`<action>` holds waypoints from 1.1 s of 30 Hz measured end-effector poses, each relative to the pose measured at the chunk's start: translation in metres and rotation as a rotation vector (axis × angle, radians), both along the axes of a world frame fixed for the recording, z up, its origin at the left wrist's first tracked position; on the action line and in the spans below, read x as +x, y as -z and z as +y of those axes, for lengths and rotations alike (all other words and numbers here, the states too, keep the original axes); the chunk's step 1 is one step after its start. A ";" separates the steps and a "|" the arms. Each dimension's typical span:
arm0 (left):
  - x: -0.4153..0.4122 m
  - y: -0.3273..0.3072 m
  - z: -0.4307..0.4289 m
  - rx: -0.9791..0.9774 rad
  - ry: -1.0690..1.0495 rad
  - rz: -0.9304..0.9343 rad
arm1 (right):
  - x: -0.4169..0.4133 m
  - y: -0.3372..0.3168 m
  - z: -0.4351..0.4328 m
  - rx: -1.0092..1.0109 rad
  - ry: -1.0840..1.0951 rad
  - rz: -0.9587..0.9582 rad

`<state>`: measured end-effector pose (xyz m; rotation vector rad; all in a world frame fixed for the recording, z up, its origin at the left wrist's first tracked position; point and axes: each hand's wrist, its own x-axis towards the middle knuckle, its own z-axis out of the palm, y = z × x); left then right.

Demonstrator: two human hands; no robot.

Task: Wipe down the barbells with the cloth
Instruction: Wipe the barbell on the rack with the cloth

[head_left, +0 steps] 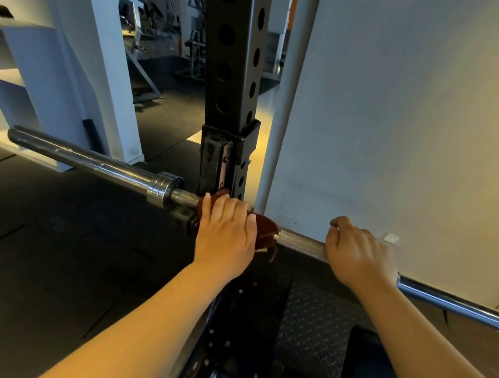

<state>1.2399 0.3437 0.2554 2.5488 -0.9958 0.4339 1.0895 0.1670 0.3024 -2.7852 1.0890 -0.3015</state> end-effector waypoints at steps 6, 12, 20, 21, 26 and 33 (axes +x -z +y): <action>-0.063 0.001 -0.042 -0.016 0.164 0.004 | -0.002 -0.001 -0.001 -0.017 -0.024 -0.014; -0.029 0.004 -0.018 0.067 0.267 -0.081 | -0.006 0.000 -0.007 0.024 -0.065 -0.016; -0.033 0.003 -0.031 -0.149 -0.099 0.126 | -0.009 -0.006 -0.007 0.051 -0.085 0.003; -0.041 0.002 -0.036 -0.132 -0.082 0.126 | -0.009 -0.006 -0.007 0.051 -0.089 0.006; -0.054 0.005 -0.027 -0.040 0.125 0.061 | -0.010 -0.005 -0.009 0.056 -0.114 0.009; -0.011 0.008 0.004 -0.198 0.058 0.105 | -0.011 -0.003 -0.012 0.096 -0.105 0.028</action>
